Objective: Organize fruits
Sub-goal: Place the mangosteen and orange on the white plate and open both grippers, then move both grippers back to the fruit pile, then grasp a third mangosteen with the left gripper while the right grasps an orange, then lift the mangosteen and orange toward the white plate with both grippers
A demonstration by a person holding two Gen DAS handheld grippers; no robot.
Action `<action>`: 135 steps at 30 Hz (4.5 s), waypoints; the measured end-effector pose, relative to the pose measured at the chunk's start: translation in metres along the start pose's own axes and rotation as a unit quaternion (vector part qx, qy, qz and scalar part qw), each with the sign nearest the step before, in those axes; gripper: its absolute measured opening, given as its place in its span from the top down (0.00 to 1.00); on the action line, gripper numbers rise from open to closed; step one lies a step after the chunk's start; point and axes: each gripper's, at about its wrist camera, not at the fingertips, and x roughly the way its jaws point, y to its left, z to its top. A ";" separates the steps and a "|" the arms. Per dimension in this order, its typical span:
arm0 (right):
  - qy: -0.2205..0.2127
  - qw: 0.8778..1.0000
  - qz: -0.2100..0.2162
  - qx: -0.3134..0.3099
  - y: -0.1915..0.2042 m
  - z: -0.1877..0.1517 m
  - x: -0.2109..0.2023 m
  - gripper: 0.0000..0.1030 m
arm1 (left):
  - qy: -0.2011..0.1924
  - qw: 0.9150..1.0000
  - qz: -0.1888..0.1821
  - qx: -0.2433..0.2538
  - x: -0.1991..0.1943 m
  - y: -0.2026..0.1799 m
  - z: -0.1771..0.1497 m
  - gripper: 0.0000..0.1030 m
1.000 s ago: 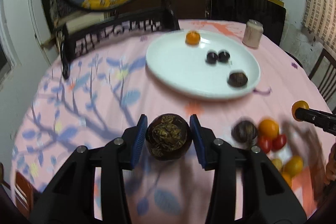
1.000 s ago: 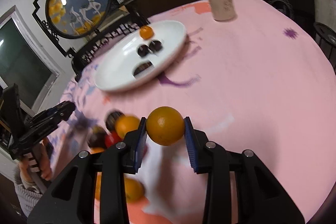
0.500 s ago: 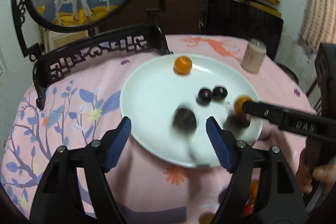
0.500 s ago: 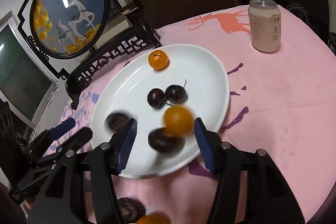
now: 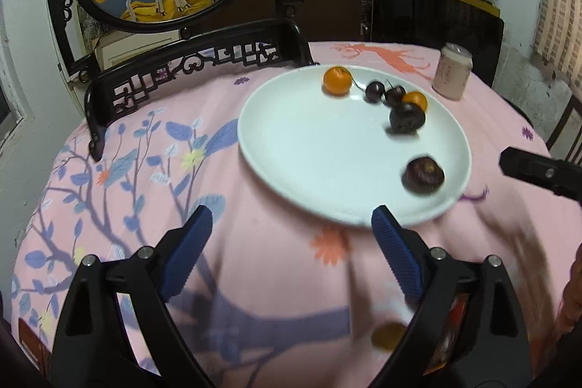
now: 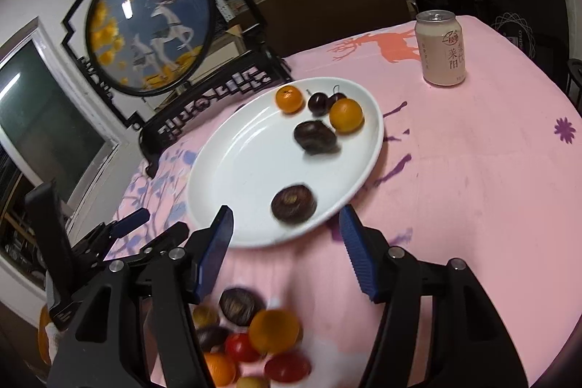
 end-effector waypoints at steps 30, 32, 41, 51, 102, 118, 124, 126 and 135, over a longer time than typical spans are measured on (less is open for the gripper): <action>0.001 0.999 -0.031 0.020 -0.012 -0.050 -0.037 0.30 | -0.011 0.997 -0.039 0.062 -0.044 -0.031 -0.051 0.02; 0.001 0.999 -0.031 0.023 -0.013 -0.049 -0.038 0.30 | -0.006 0.996 -0.063 0.060 -0.045 -0.033 -0.052 0.02; 0.006 0.999 -0.033 0.021 -0.012 -0.050 -0.036 0.30 | -0.001 0.995 -0.029 0.090 -0.036 -0.038 -0.056 0.02; 0.012 1.000 -0.026 0.002 -0.004 -0.052 -0.033 0.30 | 0.022 0.996 -0.038 -0.072 -0.035 0.039 -0.040 0.02; 0.070 0.992 -0.051 -0.093 0.025 -0.069 0.013 0.66 | 0.053 0.994 -0.049 0.082 -0.001 -0.041 -0.057 0.13; 0.043 0.997 -0.036 -0.051 0.007 -0.060 -0.007 0.66 | 0.042 0.996 -0.078 0.014 -0.018 -0.009 -0.051 0.61; 0.015 0.999 -0.032 -0.039 0.008 -0.045 -0.020 0.66 | 0.023 0.997 -0.070 -0.014 -0.023 0.005 -0.022 0.61; 0.010 0.999 -0.033 -0.042 0.012 -0.033 -0.019 0.66 | 0.022 0.997 -0.067 -0.024 -0.019 0.008 -0.003 0.61; 0.015 0.997 -0.028 -0.077 0.048 0.027 0.039 0.66 | 0.006 0.998 -0.041 -0.053 0.032 0.014 0.061 0.59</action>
